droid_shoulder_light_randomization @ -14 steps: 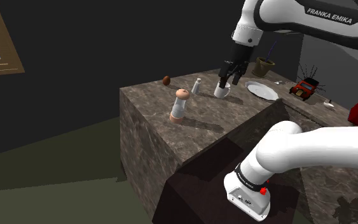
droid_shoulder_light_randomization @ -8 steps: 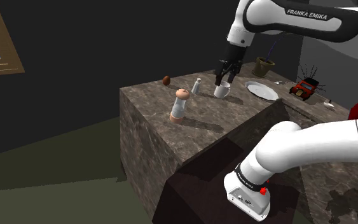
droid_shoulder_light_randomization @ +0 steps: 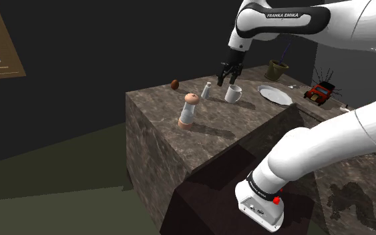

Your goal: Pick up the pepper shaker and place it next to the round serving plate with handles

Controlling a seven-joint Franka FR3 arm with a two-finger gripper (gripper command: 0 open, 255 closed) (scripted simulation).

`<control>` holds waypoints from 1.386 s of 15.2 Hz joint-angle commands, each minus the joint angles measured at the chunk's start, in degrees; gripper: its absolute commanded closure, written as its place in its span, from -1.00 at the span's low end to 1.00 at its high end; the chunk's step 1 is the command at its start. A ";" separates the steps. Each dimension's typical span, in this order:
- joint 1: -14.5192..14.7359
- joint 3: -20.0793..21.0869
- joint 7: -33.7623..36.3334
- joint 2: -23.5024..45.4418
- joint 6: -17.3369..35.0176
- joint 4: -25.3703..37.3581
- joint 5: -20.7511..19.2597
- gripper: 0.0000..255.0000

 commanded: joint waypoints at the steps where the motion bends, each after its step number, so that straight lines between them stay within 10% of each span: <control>1: -0.16 -1.61 -1.88 4.65 2.14 2.56 0.36 -1.00; 21: -8.79 -8.00 -18.99 50.73 4.56 42.92 15.44 -1.00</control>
